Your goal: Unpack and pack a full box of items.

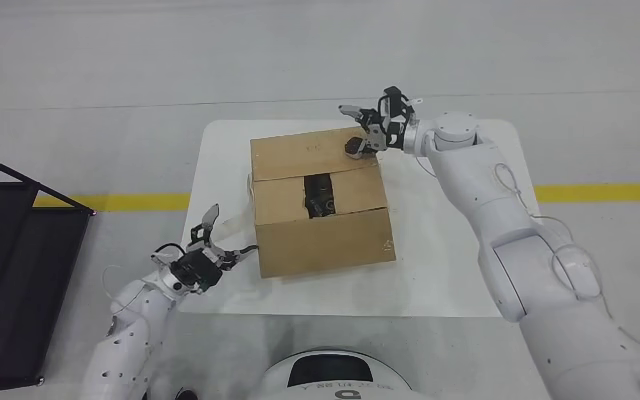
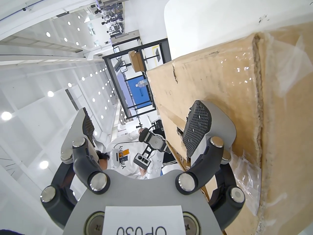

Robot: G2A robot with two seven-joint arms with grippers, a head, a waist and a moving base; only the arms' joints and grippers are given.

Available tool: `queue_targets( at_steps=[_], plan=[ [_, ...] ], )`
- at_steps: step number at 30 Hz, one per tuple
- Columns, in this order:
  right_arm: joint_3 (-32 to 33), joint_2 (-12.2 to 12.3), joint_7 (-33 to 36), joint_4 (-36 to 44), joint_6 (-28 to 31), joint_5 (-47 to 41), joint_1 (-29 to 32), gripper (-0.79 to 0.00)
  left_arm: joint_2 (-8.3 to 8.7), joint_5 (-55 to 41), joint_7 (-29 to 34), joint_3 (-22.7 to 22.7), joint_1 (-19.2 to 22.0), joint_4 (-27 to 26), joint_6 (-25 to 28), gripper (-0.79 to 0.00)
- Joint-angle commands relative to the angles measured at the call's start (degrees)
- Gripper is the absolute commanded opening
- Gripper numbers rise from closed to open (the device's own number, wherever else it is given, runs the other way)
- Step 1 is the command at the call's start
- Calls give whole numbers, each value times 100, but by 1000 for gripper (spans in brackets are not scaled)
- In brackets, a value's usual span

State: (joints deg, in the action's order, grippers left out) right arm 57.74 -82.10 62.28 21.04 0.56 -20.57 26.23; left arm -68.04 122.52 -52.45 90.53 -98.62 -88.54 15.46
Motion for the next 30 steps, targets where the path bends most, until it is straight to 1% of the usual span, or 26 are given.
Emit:
queue_targets(
  at_steps=[1,5,8,11,14,17,21,24,27,30],
  plan=[
    [7,-1,-4,-7,9,0,8,0,13,36,68,-20,14,-26,-32,0],
    [28,-1,-3,-23,14,-11,20,0,57,714,451,-63,56,-20,-348,0],
    [45,2,-1,-34,19,-11,17,0,83,1134,577,-183,104,57,-472,0],
    [63,7,6,-44,36,-10,13,0,90,1194,587,-297,160,70,-562,0],
    [82,13,13,-55,38,-9,3,0,77,920,535,-418,198,-58,-574,0],
    [105,24,27,-73,49,-3,-15,0,47,234,490,-483,213,-244,-471,0],
    [134,46,52,-97,63,25,-46,0,8,-894,560,-418,225,-451,-326,0],
    [164,67,80,-107,86,36,-66,0,-9,-1485,797,-314,213,-543,-335,0],
    [178,82,88,-94,126,70,-75,0,-11,-1441,1199,-247,329,-573,-608,0],
    [228,104,82,-47,233,47,-93,0,-32,-1432,1616,-300,458,-548,-871,0]
  ],
)
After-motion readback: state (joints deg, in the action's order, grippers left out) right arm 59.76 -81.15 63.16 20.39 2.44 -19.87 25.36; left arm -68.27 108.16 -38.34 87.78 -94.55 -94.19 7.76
